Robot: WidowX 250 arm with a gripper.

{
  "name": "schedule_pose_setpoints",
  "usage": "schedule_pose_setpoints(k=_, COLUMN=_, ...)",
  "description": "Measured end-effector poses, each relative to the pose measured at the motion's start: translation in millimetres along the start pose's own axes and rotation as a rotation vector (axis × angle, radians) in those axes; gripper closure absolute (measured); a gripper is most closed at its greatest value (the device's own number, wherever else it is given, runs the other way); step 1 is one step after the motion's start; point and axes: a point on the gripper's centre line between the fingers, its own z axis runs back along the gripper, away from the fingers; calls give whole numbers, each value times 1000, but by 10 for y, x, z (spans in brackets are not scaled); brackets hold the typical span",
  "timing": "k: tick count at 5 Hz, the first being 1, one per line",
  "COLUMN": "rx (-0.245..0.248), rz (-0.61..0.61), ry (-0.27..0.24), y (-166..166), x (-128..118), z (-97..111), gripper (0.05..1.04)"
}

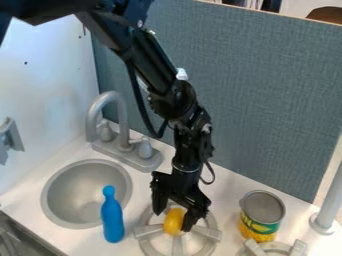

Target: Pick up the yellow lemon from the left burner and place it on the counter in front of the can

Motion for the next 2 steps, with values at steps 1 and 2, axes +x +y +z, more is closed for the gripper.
schedule_pose_setpoints(k=1, rx=13, rz=6, ry=31, y=11, x=38, z=-66, gripper=120)
schedule_pose_setpoints(k=2, rx=-2, rz=-5, ry=36, y=-8, x=47, z=-77, gripper=356)
